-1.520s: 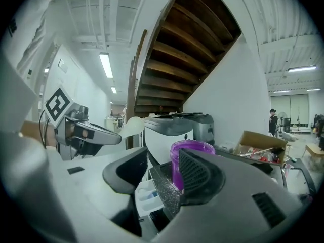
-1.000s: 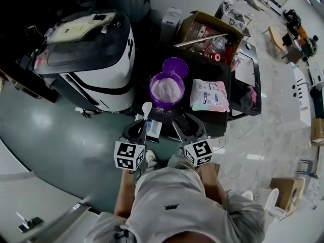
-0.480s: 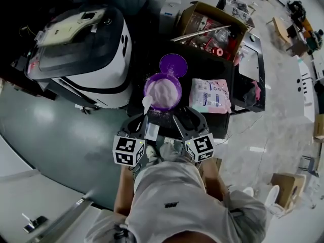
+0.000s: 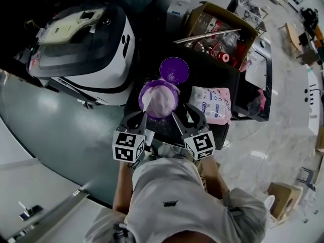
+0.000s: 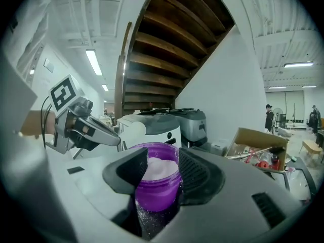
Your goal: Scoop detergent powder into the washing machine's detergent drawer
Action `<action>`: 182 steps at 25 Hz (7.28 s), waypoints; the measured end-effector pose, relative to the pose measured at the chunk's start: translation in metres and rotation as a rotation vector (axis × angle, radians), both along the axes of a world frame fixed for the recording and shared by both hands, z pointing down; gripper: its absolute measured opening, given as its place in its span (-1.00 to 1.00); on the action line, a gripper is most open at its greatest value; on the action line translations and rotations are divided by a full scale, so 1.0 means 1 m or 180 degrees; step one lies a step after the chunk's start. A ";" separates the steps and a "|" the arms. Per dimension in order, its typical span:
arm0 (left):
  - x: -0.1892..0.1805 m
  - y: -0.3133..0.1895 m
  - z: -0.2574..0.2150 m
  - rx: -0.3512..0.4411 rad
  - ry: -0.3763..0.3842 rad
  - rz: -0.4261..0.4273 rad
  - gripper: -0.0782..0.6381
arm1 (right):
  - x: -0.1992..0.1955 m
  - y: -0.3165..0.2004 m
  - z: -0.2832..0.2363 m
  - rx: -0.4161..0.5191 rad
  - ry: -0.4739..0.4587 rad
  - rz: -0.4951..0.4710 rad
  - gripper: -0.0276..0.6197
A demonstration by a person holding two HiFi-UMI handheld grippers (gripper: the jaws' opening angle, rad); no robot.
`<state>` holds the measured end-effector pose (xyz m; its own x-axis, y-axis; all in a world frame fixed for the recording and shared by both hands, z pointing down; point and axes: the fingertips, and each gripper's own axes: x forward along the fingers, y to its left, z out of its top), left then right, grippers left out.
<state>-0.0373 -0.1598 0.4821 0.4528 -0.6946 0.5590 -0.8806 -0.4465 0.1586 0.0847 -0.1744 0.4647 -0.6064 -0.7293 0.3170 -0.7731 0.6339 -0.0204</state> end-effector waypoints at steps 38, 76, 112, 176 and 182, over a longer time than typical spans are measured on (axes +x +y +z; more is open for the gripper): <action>0.026 -0.064 0.073 -0.1439 -0.1198 0.0346 -0.74 | 0.013 -0.076 0.021 -0.0234 -0.0135 -0.0226 -0.34; 0.082 -0.016 0.074 -0.2123 -0.1141 0.1748 -0.74 | 0.053 -0.063 0.006 -0.0209 -0.0429 0.0078 -0.34; 0.053 -0.002 0.035 -0.0975 0.0610 0.1108 -0.74 | -0.016 -0.004 0.022 -0.0272 -0.0063 0.0406 -0.34; -0.095 0.109 0.038 -0.0425 0.0691 0.0796 -0.74 | -0.122 0.132 0.053 -0.0416 -0.0071 0.0666 -0.34; -0.118 0.111 0.072 -0.0505 0.0573 0.0850 -0.74 | -0.138 0.139 0.081 -0.0549 -0.0056 0.0826 -0.34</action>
<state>-0.1549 -0.0488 0.5537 0.7078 -0.4494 0.5450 -0.6877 -0.6146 0.3864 -0.0537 -0.0357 0.5456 -0.4135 -0.7968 0.4405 -0.9072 0.4015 -0.1254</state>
